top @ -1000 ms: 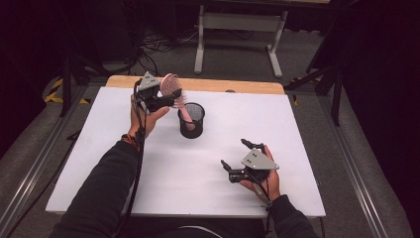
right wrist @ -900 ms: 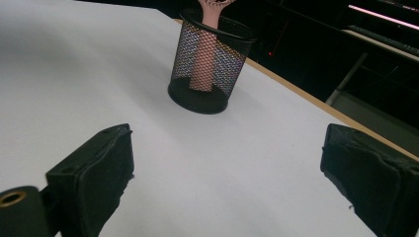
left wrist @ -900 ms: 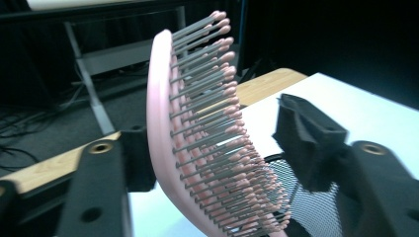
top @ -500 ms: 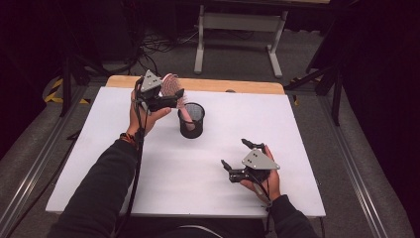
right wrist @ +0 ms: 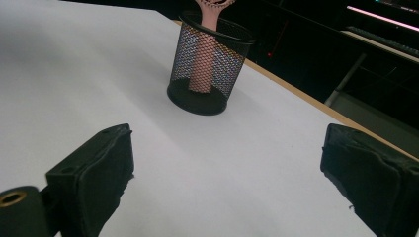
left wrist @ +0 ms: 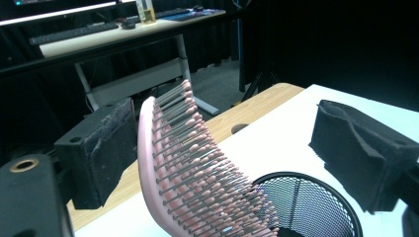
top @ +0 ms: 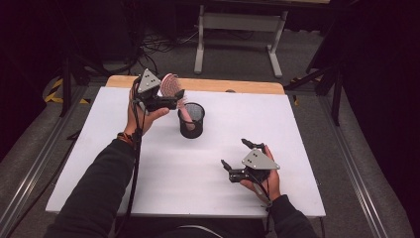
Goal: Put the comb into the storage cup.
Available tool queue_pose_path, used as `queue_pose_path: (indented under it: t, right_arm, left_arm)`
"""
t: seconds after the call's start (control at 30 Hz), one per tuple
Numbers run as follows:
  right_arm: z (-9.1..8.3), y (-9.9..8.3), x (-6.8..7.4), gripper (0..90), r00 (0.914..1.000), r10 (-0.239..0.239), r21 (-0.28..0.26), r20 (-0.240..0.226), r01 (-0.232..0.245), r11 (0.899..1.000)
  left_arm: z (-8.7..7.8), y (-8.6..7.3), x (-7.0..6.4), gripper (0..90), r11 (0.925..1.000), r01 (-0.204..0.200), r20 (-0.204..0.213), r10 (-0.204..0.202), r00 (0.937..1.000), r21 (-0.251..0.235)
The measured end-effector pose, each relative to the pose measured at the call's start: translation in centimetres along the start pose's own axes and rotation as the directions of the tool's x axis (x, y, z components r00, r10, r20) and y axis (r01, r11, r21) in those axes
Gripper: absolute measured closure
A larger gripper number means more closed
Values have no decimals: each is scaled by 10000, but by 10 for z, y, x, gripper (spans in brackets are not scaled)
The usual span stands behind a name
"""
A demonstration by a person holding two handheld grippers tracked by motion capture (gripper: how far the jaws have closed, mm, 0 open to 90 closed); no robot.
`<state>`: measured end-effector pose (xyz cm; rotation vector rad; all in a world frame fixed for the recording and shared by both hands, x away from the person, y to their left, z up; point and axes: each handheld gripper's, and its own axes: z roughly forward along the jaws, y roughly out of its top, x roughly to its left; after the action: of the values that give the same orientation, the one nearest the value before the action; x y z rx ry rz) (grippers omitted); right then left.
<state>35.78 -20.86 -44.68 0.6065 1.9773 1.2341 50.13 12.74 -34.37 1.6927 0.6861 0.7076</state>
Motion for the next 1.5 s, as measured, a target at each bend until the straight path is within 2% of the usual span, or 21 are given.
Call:
queue_pose_path:
  t: [0.17,0.23,0.5,0.57,0.8,0.93,1.07,1.4,1.5]
  right_arm:
    - [0,0,0,69,10000,7,-15,12,-7,10000]
    - [0,0,0,69,10000,8,-19,9,-8,10000]
    - [-1,0,0,70,10000,-19,-37,36,19,10000]
    - [-1,1,0,70,10000,-17,-47,45,17,10000]
    - [-1,1,0,70,10000,-20,-58,50,21,10000]
    - [-1,2,0,70,10000,-53,-43,42,53,10000]
    - [0,1,1,70,10000,-51,-24,47,51,10000]
    - [0,2,1,70,10000,-48,16,45,48,10000]
    - [1,1,1,70,10000,-47,27,65,47,10000]
  left_arm:
    - [-5,3,-1,80,9995,-308,188,310,9993,-101]
    - [-7,5,-2,79,9988,-490,141,490,9987,-29]
    - [-13,8,-5,72,9981,-618,324,618,9976,-25]
    - [-17,9,-6,71,9965,-839,314,839,9960,-13]
    - [-25,9,-6,74,9950,-995,487,998,9938,-90]
    - [-34,8,-8,79,9919,-1261,592,1266,9902,-120]
    - [-40,7,-9,84,9903,-1376,646,1386,9882,-187]
    - [-56,4,-16,85,9844,-1719,1061,1751,9788,-387]
    - [-59,2,-17,86,9812,-1894,1026,1923,9760,-380]
